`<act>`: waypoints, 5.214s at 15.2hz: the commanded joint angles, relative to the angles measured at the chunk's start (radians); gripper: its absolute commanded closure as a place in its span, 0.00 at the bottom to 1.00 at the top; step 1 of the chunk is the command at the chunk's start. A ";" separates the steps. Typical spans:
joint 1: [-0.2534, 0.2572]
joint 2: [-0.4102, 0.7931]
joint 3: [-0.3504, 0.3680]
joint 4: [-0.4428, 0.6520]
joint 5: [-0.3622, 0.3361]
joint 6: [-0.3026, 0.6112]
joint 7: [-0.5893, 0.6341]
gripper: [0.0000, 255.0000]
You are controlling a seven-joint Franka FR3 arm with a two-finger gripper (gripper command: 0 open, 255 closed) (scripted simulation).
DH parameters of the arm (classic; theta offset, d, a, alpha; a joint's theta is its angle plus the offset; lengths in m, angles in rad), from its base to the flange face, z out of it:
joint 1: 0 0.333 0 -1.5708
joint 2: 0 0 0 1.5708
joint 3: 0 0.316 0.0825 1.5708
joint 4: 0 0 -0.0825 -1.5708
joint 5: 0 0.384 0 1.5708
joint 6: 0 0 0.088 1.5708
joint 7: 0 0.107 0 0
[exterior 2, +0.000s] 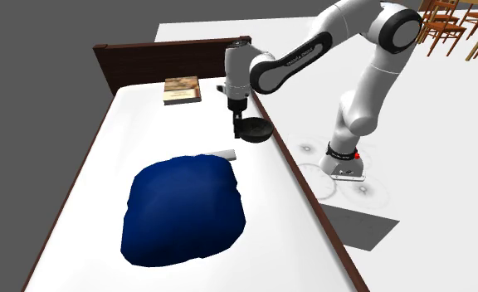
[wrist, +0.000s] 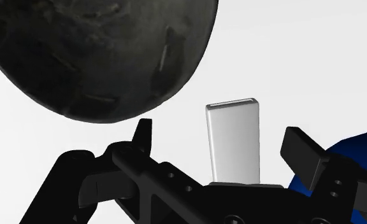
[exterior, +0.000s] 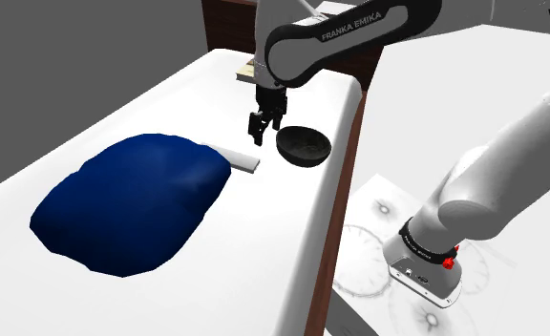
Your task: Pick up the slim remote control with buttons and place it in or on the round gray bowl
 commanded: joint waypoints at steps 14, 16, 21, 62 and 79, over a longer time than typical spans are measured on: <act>0.055 0.352 0.047 0.165 -0.140 0.177 0.127 0.00; 0.055 0.357 0.047 0.163 -0.142 0.184 0.128 0.00; 0.056 0.357 0.046 0.163 -0.141 0.184 0.128 0.00; 0.035 0.165 0.048 0.332 -0.073 -0.170 0.075 1.00; -0.062 -0.402 -0.157 -0.214 -0.018 -0.195 -0.257 1.00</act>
